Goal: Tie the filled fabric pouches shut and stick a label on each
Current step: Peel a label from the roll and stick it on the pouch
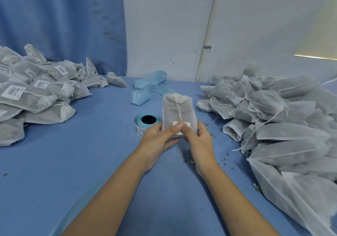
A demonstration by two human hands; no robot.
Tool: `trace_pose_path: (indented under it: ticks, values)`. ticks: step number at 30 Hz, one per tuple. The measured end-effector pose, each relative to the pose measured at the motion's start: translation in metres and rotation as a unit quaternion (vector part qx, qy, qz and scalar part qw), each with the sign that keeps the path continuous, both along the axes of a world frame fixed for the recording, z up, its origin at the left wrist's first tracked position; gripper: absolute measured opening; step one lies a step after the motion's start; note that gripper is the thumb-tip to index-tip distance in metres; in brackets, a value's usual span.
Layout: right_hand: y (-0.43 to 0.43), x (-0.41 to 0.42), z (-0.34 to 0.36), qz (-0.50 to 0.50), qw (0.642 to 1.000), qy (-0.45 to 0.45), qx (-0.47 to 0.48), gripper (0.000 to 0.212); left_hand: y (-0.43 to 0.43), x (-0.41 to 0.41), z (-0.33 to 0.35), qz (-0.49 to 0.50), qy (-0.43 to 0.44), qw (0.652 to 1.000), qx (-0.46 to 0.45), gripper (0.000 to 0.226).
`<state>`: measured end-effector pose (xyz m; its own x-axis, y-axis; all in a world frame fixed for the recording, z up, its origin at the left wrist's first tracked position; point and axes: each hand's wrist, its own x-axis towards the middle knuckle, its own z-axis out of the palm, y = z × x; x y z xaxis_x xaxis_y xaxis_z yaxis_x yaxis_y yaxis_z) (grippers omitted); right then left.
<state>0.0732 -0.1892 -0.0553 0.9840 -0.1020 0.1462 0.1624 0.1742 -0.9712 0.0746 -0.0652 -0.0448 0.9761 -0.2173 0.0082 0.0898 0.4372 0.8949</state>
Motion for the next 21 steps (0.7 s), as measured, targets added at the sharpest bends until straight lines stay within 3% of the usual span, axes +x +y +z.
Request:
trace_pose_path:
  ticks: [2,6,11,15,17,21]
  values:
    - [0.0001,0.0002,0.0009,-0.009,1.0,0.007,0.011,0.023,0.0002,-0.0001,-0.0014,-0.006,0.01,1.0,-0.009,0.029]
    - [-0.0002,-0.0014,0.0038,-0.004,0.999,0.009,0.046,0.036,0.0028,0.0022,-0.0032,-0.013,0.038,0.998,-0.049,0.035]
    - [-0.0008,-0.0016,0.0043,-0.017,0.998,0.005,0.054,0.018,0.0019,0.0026,-0.0032,-0.021,0.05,0.996,-0.072,0.036]
    - [-0.0017,-0.0021,0.0051,-0.004,0.998,0.006,0.06,0.018,0.0037,0.0042,-0.0036,-0.004,0.044,0.997,-0.061,0.024]
    - [-0.0017,-0.0018,0.0049,0.002,0.998,0.006,0.063,0.019,0.0047,0.0048,-0.003,0.008,0.031,0.999,-0.017,0.024]
    - [-0.0004,-0.001,0.0043,-0.022,0.999,0.0,0.046,0.016,0.0093,0.0008,0.0003,0.035,0.009,0.984,0.177,0.029]
